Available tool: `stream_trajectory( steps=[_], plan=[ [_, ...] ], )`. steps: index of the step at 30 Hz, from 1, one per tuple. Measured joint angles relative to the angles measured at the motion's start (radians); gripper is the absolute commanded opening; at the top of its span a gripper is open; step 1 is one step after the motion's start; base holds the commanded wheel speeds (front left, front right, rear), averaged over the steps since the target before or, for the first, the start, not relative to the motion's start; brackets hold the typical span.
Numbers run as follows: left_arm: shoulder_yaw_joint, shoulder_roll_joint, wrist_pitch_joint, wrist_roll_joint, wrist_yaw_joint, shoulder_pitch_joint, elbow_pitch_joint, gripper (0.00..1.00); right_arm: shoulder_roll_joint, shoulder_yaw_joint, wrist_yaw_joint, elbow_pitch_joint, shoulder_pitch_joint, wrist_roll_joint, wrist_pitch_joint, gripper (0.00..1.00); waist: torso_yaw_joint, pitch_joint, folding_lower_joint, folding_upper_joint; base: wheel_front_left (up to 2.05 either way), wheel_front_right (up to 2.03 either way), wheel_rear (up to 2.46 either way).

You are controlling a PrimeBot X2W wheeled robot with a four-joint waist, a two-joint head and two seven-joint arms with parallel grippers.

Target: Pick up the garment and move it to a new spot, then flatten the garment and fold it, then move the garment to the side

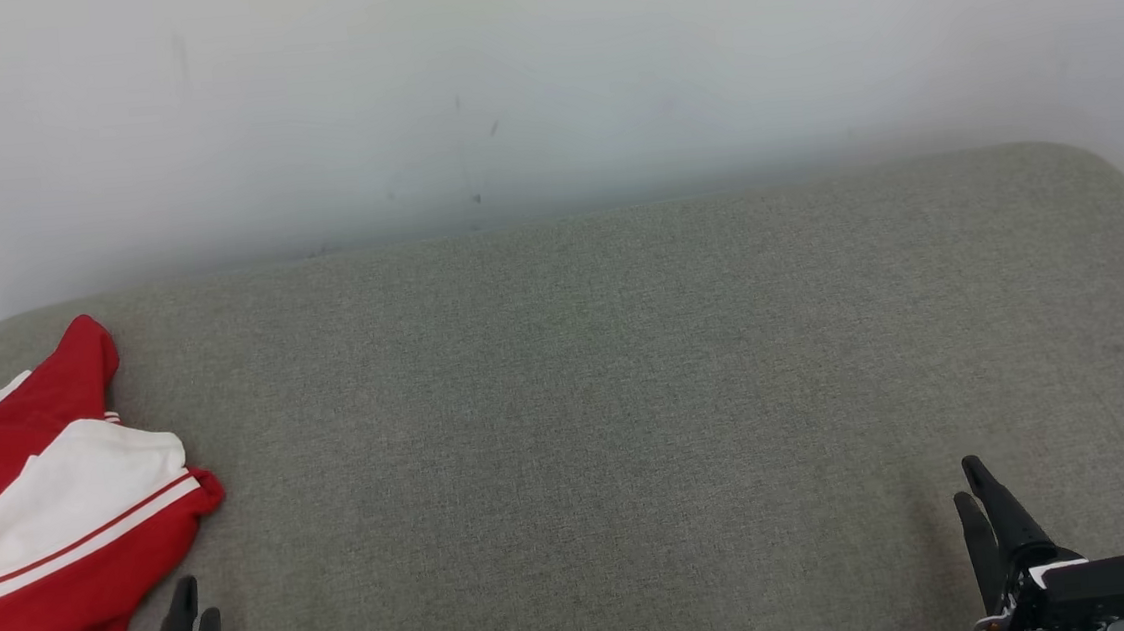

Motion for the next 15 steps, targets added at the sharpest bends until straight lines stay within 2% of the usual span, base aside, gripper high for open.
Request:
stream_trajectory(
  steps=[6,15],
  plan=[
    [-0.007,0.0,-0.02,0.004,0.0,-0.002,-0.002,1.0,0.0,0.021,0.0,-0.004,-0.008,-0.006,-0.019,1.0,0.0,0.0,0.0,0.0,0.0,0.0,0.0],
    [-0.026,0.006,-0.05,0.071,0.009,-0.002,-0.005,1.0,-0.006,0.059,-0.01,-0.004,-0.016,-0.094,-0.049,1.0,-0.004,0.001,0.0,0.0,0.0,0.0,0.0]
  ],
)
